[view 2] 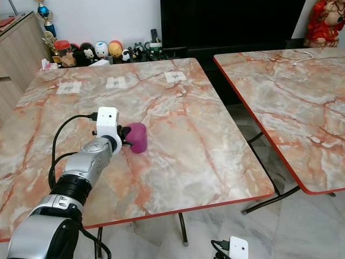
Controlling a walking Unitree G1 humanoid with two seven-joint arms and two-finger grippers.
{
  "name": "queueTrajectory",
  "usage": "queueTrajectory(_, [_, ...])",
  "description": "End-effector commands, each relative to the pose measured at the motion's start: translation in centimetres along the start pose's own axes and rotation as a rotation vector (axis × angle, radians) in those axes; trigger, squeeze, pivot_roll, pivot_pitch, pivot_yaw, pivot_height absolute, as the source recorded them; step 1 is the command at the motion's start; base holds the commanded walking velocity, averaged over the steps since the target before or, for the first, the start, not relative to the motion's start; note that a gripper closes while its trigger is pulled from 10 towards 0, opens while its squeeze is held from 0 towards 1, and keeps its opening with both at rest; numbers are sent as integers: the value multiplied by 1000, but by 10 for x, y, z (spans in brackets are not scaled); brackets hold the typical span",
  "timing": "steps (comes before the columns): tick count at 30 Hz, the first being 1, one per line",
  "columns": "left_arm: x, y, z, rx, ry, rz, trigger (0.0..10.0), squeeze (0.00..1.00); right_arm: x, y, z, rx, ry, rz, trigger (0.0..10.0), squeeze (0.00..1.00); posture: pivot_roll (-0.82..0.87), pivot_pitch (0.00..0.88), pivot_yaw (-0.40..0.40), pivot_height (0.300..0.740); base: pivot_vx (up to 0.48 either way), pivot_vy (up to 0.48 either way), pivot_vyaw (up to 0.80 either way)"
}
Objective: Setting the table
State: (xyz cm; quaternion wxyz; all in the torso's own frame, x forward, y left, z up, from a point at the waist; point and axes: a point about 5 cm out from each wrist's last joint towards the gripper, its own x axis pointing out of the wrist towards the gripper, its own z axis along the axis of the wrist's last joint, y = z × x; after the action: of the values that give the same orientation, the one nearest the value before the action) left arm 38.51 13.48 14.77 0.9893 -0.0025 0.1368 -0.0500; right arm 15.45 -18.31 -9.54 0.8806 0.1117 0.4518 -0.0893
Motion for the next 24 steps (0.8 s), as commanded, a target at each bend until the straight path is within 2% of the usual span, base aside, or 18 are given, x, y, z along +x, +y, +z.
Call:
queueTrajectory(1, [1, 2, 6, 18, 6, 0, 0, 0, 0, -1, -1, -5, 8, 0, 10000, 0, 49, 0, -7, 740, 0, 0, 0])
queueTrajectory(19, [-1, 8, 7, 14, -3, 6, 0, 0, 0, -1, -1, -8, 10, 1, 10000, 0, 52, 0, -10, 740, 0, 0, 0])
queueTrajectory(24, [-6, 11, 9, -15, -72, 1, 0, 0, 0, -1, -1, -11, 11, 1, 10000, 0, 52, 0, -10, 740, 0, 0, 0])
